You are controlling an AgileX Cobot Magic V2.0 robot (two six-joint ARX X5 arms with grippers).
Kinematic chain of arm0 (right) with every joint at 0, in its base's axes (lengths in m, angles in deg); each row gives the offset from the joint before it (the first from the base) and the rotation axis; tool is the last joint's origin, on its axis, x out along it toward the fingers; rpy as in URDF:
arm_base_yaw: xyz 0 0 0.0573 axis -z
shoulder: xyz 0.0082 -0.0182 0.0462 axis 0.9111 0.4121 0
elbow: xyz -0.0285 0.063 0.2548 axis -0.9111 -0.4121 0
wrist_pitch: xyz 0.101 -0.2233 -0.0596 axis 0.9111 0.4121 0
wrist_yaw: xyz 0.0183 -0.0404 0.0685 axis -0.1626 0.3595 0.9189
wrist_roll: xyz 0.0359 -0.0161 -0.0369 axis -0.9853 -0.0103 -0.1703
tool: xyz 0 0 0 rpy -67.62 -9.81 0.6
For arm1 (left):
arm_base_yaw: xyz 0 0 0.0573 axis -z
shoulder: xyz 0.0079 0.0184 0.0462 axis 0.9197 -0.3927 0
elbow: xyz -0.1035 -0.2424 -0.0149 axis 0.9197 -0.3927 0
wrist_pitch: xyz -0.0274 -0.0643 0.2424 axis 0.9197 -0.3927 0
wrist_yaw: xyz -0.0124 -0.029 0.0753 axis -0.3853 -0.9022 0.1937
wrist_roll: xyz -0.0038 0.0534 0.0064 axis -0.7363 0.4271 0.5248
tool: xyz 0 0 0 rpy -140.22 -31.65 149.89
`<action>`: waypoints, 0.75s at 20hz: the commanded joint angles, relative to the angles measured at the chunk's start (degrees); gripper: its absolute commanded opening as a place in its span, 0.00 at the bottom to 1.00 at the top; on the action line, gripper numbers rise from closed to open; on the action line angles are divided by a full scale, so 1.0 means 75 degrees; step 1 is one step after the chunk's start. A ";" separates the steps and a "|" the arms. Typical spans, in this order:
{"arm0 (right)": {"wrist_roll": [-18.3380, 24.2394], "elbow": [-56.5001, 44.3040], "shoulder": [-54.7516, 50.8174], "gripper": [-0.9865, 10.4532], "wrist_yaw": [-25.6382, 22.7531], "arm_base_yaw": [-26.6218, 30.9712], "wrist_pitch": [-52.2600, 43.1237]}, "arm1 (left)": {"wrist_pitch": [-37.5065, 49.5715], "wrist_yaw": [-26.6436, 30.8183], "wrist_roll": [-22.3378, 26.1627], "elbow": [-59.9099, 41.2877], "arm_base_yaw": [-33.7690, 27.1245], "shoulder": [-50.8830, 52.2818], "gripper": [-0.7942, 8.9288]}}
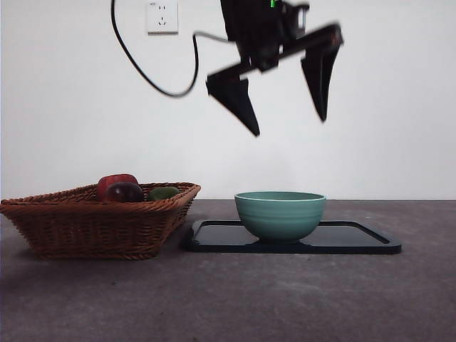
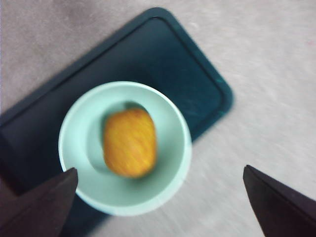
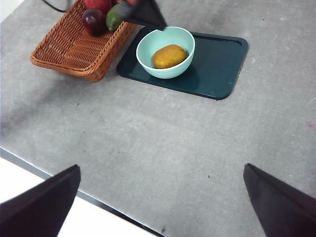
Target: Pick up the wifruite, put it on the bowl, pick up the plate, put it on desk
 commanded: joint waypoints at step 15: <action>0.0140 0.0058 0.0012 0.57 -0.0003 -0.0038 -0.0070 | 0.0516 -0.0070 0.1090 0.0300 -0.0236 -0.1568 0.69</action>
